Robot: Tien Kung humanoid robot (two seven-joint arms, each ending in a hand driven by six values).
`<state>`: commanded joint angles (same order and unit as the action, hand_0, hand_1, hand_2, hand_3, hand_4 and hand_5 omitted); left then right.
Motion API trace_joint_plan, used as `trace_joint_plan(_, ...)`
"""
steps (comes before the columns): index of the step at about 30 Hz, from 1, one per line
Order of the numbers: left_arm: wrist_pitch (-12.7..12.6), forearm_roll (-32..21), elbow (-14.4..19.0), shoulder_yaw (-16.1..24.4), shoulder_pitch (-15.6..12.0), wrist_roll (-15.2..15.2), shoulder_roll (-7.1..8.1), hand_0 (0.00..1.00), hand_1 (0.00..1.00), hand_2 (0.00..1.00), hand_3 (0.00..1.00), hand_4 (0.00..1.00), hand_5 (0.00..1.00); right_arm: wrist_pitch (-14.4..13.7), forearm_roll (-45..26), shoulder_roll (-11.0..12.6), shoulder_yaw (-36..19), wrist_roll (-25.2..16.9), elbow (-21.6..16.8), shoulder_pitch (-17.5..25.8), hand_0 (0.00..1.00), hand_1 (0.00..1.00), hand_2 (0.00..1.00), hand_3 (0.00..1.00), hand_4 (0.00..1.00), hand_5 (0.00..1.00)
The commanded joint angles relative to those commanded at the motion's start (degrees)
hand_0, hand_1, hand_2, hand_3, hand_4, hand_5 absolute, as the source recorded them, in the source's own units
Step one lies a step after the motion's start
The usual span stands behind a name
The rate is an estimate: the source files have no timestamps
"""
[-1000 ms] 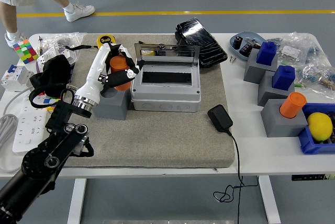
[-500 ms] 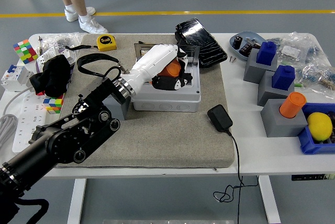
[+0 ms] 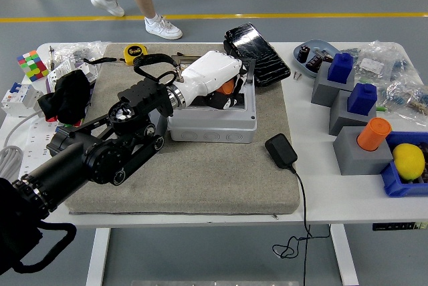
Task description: Fetch the battery,place it into the box,close the lid of the box
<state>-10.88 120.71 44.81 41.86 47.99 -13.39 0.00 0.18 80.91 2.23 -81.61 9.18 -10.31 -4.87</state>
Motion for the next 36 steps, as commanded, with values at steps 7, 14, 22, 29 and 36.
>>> trace_joint_plan(7,-1.9,-2.7,-1.1,-0.1,-0.7,-2.8,0.0,0.229,0.252,0.251,0.39,0.971,0.002,0.0,-0.8,0.0,1.1,-0.3,0.0,-0.1,0.652,0.645,0.678,0.596,0.998,0.589)
trace_joint_plan(14,-4.0,-2.2,-1.4,0.0,-1.1,-4.3,0.0,0.458,0.606,0.559,0.74,0.998,0.102,-0.1,-1.2,0.0,1.4,-0.4,0.0,-0.3,0.652,0.645,0.678,0.597,0.998,0.589)
trace_joint_plan(22,-4.8,-0.7,-1.7,0.0,-1.1,-4.4,0.0,0.545,0.681,0.686,0.781,0.998,0.107,-0.1,-1.2,0.0,1.4,-0.5,0.0,-0.3,0.651,0.644,0.678,0.595,0.998,0.585)
trace_joint_plan(29,-5.0,-2.4,2.6,0.8,-2.6,-5.1,0.0,0.55,0.682,0.685,0.778,0.998,0.127,-0.1,-1.3,-0.1,1.2,-0.5,0.0,0.0,0.651,0.644,0.678,0.594,0.998,0.582)
trace_joint_plan(36,-5.2,-4.9,5.6,4.3,-3.5,-6.5,0.0,0.585,0.685,0.682,0.777,0.998,0.297,-0.2,-1.6,-0.2,1.3,-0.6,0.0,0.0,0.651,0.645,0.677,0.594,0.998,0.582)
